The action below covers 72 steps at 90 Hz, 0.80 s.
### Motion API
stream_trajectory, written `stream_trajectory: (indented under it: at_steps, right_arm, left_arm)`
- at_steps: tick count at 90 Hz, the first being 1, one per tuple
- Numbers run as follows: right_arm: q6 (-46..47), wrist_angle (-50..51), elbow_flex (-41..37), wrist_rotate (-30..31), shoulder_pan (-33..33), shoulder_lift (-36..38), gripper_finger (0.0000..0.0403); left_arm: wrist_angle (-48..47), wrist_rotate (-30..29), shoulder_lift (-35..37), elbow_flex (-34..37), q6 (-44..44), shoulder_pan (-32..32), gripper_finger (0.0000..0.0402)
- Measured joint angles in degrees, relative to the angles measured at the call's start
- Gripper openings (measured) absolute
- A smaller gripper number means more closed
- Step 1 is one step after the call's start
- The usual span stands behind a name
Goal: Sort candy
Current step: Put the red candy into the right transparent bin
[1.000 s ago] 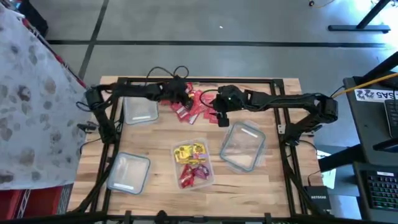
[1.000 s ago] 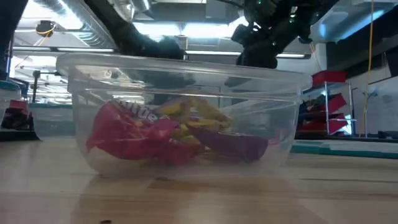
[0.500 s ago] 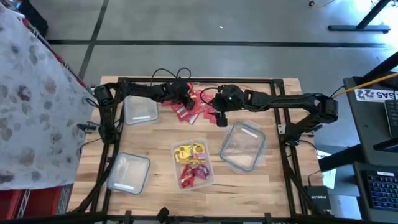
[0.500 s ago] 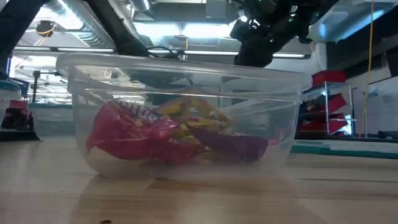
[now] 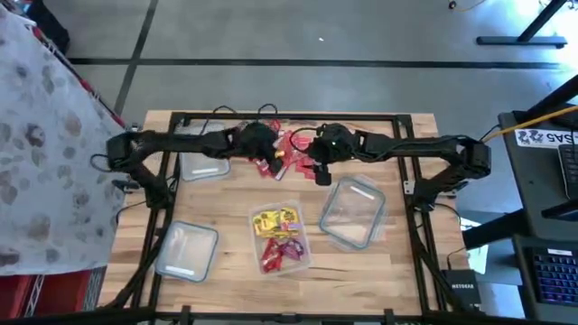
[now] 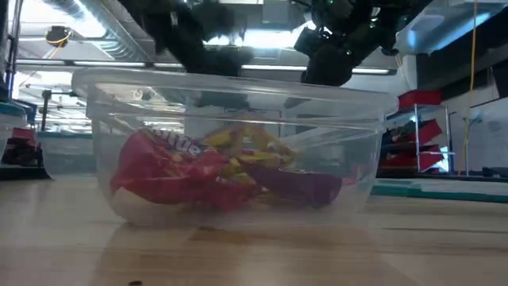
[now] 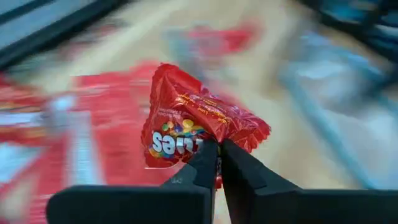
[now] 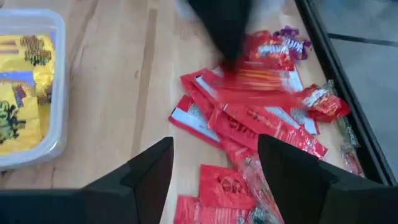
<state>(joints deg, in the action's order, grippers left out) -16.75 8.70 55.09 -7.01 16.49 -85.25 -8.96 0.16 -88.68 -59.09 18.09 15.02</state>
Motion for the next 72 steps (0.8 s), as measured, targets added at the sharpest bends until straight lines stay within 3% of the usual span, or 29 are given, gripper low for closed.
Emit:
stream_trajectory:
  at_steps: [13,30,37,56,72]
  right_arm:
    - [0.0,-1.9,0.0,-0.1,0.0,0.0,0.0222]
    - [0.7,-3.8,0.0,-0.1,0.0,0.0,0.0222]
    - [2.3,-4.3,0.0,-0.8,0.0,0.0,0.0222]
    - [5.5,-5.1,0.0,-5.4,0.0,0.0,0.0222]
    - [7.6,-5.3,0.0,-5.7,-0.5,0.0,0.0222]
  left_arm:
    - [-0.6,9.9,3.4,0.0,-7.2,-8.9,0.0000]
    - [-0.6,7.1,1.0,0.0,-34.9,-22.5,0.0000]
    - [0.7,3.9,-1.2,0.0,-41.7,-26.1,0.0000]
    - [9.3,1.7,-7.2,0.0,-44.1,-29.0,0.0000]
    - [9.1,1.8,-9.4,0.0,-42.7,-31.1,0.0000]
